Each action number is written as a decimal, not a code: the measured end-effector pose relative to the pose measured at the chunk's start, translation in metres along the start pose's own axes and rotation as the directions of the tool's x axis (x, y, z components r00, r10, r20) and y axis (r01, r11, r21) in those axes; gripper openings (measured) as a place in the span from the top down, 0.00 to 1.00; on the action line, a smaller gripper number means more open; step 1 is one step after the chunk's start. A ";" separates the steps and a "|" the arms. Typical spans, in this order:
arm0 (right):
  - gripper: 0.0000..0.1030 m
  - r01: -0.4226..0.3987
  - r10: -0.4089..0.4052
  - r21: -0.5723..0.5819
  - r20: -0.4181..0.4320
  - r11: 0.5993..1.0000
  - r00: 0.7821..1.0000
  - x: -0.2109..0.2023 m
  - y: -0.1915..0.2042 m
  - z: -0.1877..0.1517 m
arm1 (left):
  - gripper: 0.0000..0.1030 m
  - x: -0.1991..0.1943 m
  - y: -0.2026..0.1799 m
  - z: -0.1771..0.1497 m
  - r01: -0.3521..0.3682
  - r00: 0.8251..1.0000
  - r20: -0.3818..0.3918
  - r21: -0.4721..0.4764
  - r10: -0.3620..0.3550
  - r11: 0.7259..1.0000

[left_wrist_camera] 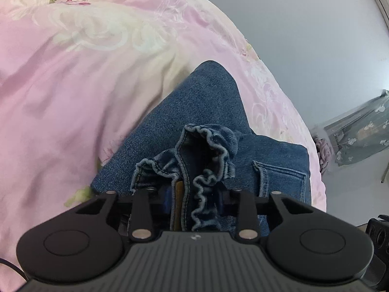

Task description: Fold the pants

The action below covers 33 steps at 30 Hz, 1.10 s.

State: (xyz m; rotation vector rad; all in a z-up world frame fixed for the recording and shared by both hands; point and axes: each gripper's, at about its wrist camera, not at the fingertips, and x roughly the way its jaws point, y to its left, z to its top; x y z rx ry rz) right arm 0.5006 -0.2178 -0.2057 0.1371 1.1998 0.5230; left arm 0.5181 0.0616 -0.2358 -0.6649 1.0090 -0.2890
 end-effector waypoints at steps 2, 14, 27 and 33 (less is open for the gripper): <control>0.79 -0.026 0.026 0.016 0.023 1.000 0.999 -0.006 -0.008 -0.002 | 0.72 -0.005 -0.011 -0.003 -0.024 0.999 0.026 0.050 0.022 0.998; 0.32 0.151 -0.198 0.210 0.221 0.966 0.955 -0.116 -0.136 -0.057 | 0.75 -0.041 -0.102 0.024 -0.088 0.993 0.106 0.390 0.050 0.916; 0.32 -0.009 -0.063 0.340 0.199 0.940 0.978 -0.075 -0.123 -0.068 | 0.75 0.013 -0.074 0.064 -0.122 0.988 -0.042 0.403 0.151 0.907; 0.28 0.017 -0.082 0.339 0.177 0.941 0.981 -0.051 -0.124 -0.075 | 0.73 0.035 -0.048 0.062 -0.124 0.989 -0.019 0.423 0.146 0.898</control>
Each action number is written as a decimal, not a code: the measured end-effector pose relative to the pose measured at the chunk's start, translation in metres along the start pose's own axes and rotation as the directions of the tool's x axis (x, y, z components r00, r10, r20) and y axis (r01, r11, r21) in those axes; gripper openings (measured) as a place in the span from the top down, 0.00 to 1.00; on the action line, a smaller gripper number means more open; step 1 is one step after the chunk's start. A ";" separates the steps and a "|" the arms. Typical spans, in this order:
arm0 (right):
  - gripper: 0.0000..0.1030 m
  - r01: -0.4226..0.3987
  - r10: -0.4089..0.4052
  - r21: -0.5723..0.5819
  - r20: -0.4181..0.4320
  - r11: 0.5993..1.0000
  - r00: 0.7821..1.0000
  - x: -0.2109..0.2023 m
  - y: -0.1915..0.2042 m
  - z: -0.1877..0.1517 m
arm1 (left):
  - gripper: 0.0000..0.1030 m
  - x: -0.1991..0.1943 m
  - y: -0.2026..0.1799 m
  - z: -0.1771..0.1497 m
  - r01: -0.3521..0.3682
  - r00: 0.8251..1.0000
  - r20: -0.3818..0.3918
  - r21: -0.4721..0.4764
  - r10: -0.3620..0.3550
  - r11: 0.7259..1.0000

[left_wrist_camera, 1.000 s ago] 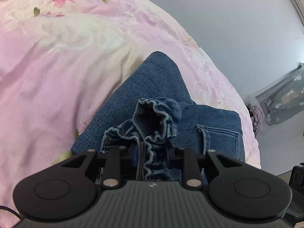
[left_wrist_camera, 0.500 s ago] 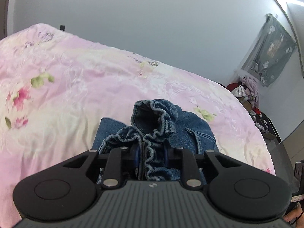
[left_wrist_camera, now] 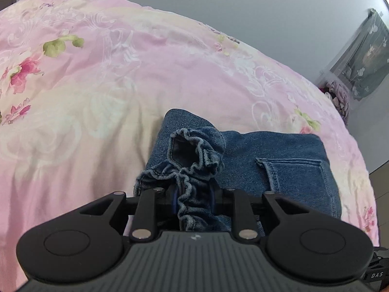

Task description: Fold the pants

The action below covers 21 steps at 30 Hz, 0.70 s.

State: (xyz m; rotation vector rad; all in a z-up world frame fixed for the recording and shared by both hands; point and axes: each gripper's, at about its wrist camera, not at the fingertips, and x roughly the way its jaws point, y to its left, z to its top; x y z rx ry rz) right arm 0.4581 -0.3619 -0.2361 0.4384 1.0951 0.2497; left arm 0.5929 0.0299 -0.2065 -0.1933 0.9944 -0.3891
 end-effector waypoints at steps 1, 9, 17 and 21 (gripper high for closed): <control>0.28 0.002 -0.002 0.015 -0.011 1.000 1.000 0.006 -0.003 -0.002 | 0.73 0.006 -0.002 -0.002 -0.017 1.000 -0.007 0.027 0.017 0.999; 0.26 0.001 0.001 0.075 -0.033 0.997 0.999 0.026 -0.016 -0.010 | 0.67 0.010 0.001 0.002 -0.021 0.999 -0.037 -0.023 0.020 1.000; 0.34 0.091 -0.076 -0.105 0.132 0.990 0.988 -0.038 0.020 -0.013 | 0.62 -0.063 -0.026 -0.003 -0.072 0.994 0.087 0.113 0.062 0.991; 0.66 0.138 -0.084 -0.236 0.226 0.962 0.970 -0.067 0.043 -0.036 | 0.64 -0.105 -0.043 -0.026 -0.017 0.988 0.154 0.190 -0.013 0.982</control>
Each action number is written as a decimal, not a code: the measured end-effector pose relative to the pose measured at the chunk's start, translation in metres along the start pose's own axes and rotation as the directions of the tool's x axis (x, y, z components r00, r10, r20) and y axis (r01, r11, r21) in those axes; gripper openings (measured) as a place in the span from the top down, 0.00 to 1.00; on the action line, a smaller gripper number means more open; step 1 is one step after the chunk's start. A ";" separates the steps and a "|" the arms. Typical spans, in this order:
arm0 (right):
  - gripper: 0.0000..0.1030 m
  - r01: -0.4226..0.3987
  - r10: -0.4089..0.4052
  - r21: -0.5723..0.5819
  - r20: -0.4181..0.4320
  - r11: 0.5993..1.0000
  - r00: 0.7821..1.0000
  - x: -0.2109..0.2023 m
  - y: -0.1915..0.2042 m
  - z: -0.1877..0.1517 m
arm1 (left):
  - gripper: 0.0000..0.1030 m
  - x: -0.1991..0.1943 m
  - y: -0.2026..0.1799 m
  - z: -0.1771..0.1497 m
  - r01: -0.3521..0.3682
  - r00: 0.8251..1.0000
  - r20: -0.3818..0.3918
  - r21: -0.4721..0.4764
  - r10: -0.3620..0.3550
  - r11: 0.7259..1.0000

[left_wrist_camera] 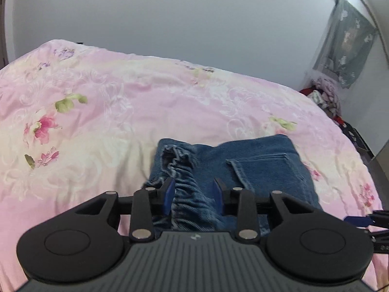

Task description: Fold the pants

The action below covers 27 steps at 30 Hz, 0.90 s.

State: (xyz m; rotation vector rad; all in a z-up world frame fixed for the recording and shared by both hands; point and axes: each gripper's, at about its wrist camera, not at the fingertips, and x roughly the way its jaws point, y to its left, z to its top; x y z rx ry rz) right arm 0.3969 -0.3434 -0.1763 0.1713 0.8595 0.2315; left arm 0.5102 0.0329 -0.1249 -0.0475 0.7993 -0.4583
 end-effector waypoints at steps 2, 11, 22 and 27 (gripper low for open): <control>0.80 -0.004 0.004 -0.026 0.017 1.000 1.000 -0.004 0.007 -0.005 | 0.71 -0.009 -0.014 -0.012 -0.007 1.000 0.006 0.052 0.007 0.999; 0.85 0.072 -0.071 -0.080 0.011 0.994 0.997 0.019 0.025 -0.034 | 0.76 0.041 0.010 -0.052 -0.101 0.987 -0.125 -0.026 0.097 0.995; 0.84 0.110 -0.117 -0.100 -0.067 0.989 0.991 0.049 0.029 -0.042 | 0.74 0.052 0.009 -0.053 -0.143 0.977 -0.169 -0.057 0.131 0.988; 0.84 0.105 -0.116 -0.095 -0.117 0.990 0.986 0.042 0.031 -0.024 | 0.74 0.023 -0.012 -0.040 -0.192 0.974 -0.124 -0.029 0.187 0.981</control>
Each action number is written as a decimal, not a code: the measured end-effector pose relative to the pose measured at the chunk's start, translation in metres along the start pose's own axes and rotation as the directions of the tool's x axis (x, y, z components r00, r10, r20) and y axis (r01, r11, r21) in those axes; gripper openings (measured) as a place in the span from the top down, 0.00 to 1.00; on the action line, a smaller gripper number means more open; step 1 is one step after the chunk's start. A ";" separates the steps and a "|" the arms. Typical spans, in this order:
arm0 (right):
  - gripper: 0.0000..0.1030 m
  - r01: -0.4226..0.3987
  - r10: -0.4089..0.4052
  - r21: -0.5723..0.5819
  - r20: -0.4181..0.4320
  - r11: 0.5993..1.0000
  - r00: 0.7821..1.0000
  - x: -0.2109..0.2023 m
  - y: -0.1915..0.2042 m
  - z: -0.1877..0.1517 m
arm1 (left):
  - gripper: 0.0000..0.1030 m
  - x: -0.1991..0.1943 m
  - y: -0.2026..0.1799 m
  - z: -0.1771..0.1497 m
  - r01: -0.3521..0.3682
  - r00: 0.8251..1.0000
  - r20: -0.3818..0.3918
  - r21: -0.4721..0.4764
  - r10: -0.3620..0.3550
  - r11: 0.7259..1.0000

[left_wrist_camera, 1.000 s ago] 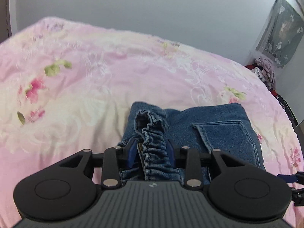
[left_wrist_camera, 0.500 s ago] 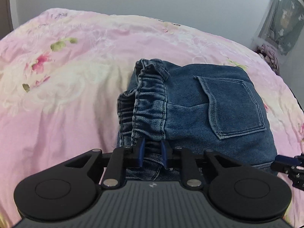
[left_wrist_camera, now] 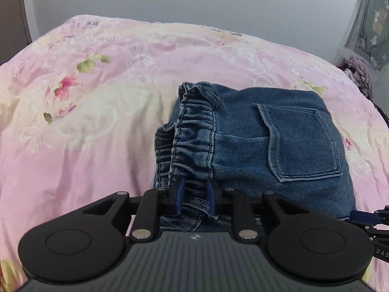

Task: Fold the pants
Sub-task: 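Open both tools and lift them away from the folded jeans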

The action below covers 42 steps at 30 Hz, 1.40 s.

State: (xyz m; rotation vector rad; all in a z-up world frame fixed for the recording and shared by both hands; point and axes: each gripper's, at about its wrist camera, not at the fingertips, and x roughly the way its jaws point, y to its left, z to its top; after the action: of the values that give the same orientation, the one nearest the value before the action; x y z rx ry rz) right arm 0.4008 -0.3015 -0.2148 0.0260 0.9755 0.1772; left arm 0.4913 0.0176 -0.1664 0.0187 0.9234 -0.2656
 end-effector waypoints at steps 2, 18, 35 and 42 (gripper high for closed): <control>0.80 -0.008 0.008 0.001 -0.014 1.000 1.000 -0.007 -0.001 0.006 | 0.74 -0.019 -0.003 0.002 -0.006 1.000 0.025 -0.007 0.006 1.000; 0.19 0.016 0.030 -0.105 0.419 0.994 0.907 -0.244 0.052 0.055 | 0.27 -0.244 -0.075 -0.002 -0.208 0.903 0.400 0.090 0.156 0.974; 0.05 0.079 -0.009 -0.068 0.696 0.995 0.718 -0.428 0.089 -0.073 | 0.00 -0.380 -0.111 -0.097 -0.249 0.768 0.612 0.015 0.189 0.968; 0.05 0.060 -0.043 0.001 0.719 0.998 0.693 -0.438 0.098 -0.130 | 0.00 -0.381 -0.120 -0.138 -0.295 0.740 0.626 -0.025 0.245 0.955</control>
State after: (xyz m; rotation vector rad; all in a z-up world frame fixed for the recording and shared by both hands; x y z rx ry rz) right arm 0.0401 -0.2832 0.0819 0.0436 0.1732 0.1083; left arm 0.1368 0.0028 0.0630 0.1291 0.2314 -0.0205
